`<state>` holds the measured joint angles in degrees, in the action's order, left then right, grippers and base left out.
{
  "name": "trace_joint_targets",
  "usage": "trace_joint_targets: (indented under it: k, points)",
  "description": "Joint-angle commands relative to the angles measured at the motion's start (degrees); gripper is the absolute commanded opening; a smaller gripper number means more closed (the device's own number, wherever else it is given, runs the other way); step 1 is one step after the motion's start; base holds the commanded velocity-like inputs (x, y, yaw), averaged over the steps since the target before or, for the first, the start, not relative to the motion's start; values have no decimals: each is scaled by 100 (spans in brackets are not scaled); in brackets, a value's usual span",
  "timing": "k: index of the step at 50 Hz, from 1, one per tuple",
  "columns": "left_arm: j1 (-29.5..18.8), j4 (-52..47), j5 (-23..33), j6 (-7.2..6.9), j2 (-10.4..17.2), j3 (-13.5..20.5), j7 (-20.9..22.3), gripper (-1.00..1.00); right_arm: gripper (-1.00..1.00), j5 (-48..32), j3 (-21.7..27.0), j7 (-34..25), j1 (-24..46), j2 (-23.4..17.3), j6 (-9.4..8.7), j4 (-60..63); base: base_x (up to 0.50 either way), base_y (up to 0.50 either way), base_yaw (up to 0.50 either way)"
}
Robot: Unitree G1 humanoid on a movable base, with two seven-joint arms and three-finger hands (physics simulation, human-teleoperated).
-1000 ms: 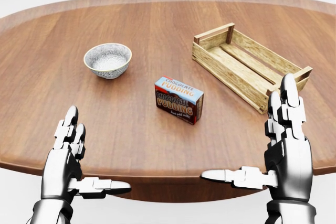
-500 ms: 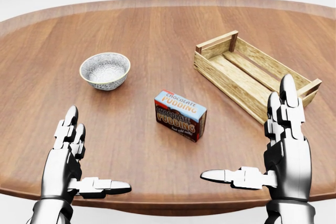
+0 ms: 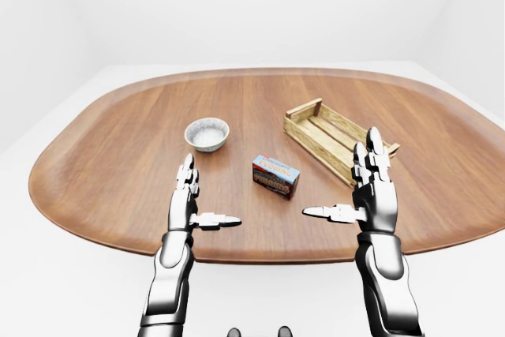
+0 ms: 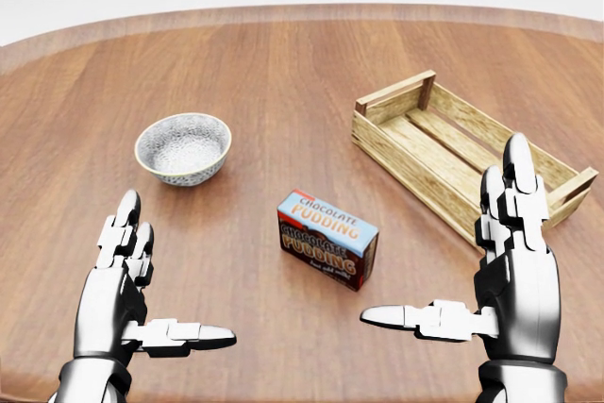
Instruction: Pick up the chocolate pudding and put it in the tray.
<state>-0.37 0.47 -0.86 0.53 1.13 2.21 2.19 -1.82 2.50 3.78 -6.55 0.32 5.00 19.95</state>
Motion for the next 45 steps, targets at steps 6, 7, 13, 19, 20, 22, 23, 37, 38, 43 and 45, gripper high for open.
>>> trace_joint_targets:
  k: [6,7,13,19,20,22,23,37,38,43,45]
  points:
    - [0,0,0,1,0,0,0,100,100,9,0,-8,-7,-1,0,-3,20,0,0]
    - [1,0,0,0,0,0,0,100,100,10,1,-9,-9,-1,0,-21,20,0,0]
    - [1,0,0,0,0,0,1,100,100,-1,-6,-9,1,0,0,-2,21,-5,0]
    - [0,0,1,2,1,-1,2,100,100,-1,-3,-7,4,-1,0,7,20,-11,0]
    - [1,-1,-1,-2,0,0,1,100,100,-2,-4,-8,6,-1,0,-5,20,-11,0]
    - [0,0,2,1,1,-1,1,100,100,-5,-4,-6,2,-1,0,16,21,-11,0]
    - [0,0,2,2,2,-1,2,100,100,-1,-1,-7,3,-2,0,16,21,-11,0]
    - [0,0,0,2,0,0,-1,100,100,-3,-4,-13,12,-4,0,31,20,-7,0]
    - [1,0,0,0,0,0,-1,100,100,-4,-5,-16,14,-4,0,15,21,0,0]
    - [0,0,1,1,1,-1,1,100,100,1,-5,-19,4,-4,0,48,21,0,0]
    - [1,-1,-1,-1,0,0,2,100,100,5,-2,-19,13,-4,0,34,20,0,0]
